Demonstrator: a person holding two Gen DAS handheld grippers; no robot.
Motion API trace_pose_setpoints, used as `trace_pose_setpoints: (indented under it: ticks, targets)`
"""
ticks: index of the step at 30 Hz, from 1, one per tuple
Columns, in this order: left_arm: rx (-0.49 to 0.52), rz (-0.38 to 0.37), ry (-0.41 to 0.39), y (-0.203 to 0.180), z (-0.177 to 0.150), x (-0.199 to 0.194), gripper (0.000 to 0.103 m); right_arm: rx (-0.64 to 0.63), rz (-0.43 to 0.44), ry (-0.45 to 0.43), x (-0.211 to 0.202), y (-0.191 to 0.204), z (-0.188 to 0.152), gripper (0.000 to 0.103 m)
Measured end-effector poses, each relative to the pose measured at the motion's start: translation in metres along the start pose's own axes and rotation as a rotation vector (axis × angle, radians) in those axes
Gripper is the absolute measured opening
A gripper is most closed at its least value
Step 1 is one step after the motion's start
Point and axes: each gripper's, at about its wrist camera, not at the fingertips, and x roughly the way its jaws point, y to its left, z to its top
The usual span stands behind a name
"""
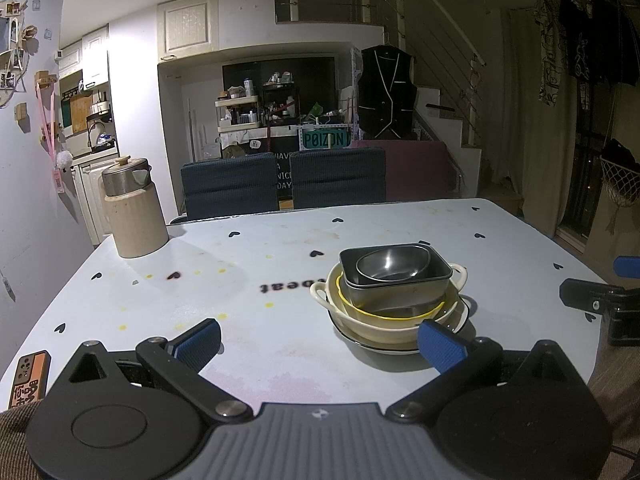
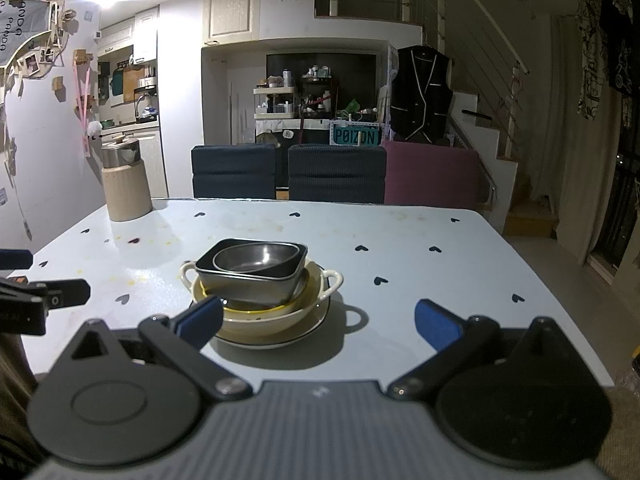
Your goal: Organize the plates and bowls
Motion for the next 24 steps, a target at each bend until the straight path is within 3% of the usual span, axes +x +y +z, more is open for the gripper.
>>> trace_pose_setpoints:
  ticks: [24]
  targets:
    - [0.001,-0.001,-0.001,-0.0003,-0.0007,-0.0003,0.103,0.001,-0.002,0.0,-0.0001,0.0021,-0.0013,0.103]
